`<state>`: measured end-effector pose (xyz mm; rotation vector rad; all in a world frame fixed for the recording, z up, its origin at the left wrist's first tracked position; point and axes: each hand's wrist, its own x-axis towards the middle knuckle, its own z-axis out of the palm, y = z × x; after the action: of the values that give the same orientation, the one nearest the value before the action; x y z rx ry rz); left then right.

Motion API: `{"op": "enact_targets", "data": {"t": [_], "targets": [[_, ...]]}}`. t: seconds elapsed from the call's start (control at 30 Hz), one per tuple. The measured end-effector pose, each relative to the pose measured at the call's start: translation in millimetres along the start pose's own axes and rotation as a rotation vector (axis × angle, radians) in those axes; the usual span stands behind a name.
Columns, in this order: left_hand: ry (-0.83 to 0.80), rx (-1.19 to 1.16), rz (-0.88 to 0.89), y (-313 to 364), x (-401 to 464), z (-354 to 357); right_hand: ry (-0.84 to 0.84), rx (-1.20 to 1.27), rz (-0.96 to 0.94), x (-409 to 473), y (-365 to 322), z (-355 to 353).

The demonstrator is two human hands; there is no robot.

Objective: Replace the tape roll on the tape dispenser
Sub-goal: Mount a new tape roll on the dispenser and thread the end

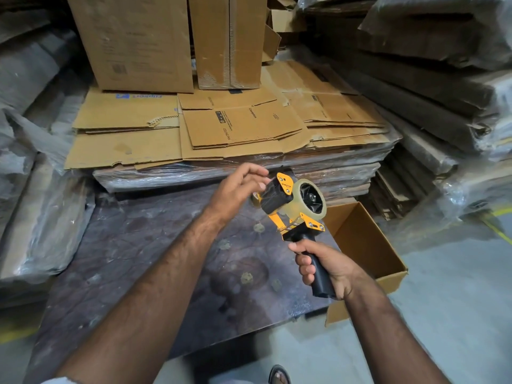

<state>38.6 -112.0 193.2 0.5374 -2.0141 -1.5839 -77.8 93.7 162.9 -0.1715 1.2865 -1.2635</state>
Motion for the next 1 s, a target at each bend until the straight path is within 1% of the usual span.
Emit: {"op": "enact_targets", "data": {"t": [0.07,0.13,0.23,0.37,0.7,0.87,1.0], "targets": [[-0.086,0.161,0.074,-4,-14,4,0.023,0.0,-0.007,0,-1,0],[-0.117,0.313,0.143,-7,-23,11,0.041,-0.011,-0.018,0,-3,0],[-0.032,0.401,0.205,-14,-24,18,0.057,-0.029,-0.027,1,-5,3],[0.019,0.347,0.2,-19,-22,15,0.07,-0.038,-0.024,2,-6,8],[-0.031,0.164,0.112,-34,-17,3,0.101,-0.061,-0.046,2,-3,15],[0.063,0.079,0.086,-43,-10,-4,0.104,-0.094,-0.041,2,4,14],[0.069,0.082,0.08,-48,-8,-2,0.109,-0.091,-0.039,1,5,13]]}}
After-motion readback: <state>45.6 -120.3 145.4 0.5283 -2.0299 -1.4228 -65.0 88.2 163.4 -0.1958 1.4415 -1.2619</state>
